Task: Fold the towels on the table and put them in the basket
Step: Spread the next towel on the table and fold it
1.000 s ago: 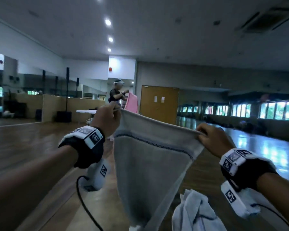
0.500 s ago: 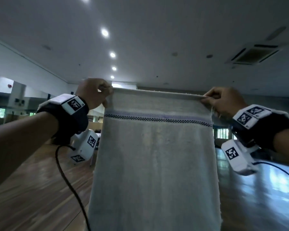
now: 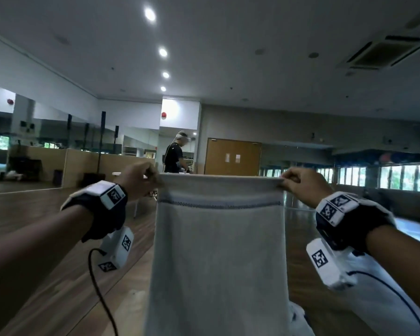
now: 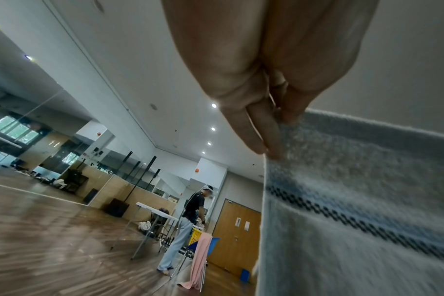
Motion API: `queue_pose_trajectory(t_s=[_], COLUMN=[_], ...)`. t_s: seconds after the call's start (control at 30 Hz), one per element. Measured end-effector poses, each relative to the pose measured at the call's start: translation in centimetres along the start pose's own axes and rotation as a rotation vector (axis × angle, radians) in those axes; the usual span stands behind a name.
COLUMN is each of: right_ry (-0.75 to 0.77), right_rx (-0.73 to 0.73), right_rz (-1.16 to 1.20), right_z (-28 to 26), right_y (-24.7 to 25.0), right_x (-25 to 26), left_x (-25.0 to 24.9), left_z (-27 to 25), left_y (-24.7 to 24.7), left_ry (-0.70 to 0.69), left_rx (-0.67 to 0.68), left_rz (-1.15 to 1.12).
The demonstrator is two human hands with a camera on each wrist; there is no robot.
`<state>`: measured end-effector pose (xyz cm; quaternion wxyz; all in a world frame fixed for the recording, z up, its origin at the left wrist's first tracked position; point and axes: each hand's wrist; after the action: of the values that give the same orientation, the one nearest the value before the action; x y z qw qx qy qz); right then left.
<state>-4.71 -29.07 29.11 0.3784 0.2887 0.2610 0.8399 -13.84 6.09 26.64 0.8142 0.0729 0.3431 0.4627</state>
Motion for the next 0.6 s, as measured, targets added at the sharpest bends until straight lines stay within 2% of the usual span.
queue_pose_trajectory(t_s=[0.13, 0.27, 0.33, 0.4, 0.5, 0.6], right_ry=[0.091, 0.11, 0.112, 0.107, 0.103, 0.054], right_rx=[-0.213, -0.198, -0.15, -0.038, 0.274, 0.546], right_rz=[0.085, 0.097, 0.083, 0.032, -0.003, 0.053], right_z=[0.1, -0.7, -1.3, -2.1, -3.7, -6.0], right_y=[0.3, 0.3, -0.2, -0.8, -1.8, -3.3], right_x=[0.8, 0.7, 0.1, -0.8, -2.4, -4.0], left_x=[-1.0, -1.2, -1.0, -0.5, 1.0, 2.4], left_z=[1.5, 1.2, 0.1, -1.3, -3.8, -6.5], left_y=[-0.1, -0.7, -1.1, -1.2, -0.6, 0.1], left_ry=[-0.065, -0.006, 0.008, 0.044, 0.17, 0.269], left_rx=[-0.193, -0.274, -0.263, -0.123, 0.275, 0.537], left_rz=[-0.034, -0.07, -0.062, -0.092, -0.154, -0.139])
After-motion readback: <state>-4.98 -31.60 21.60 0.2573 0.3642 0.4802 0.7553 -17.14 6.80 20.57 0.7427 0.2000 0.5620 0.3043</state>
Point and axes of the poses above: each hand's wrist, its own z-axis towards the middle knuckle, its own y-axis out of the back of the hand, x = y × z, and after that the axes turned 10 degrees about -z, right-handed
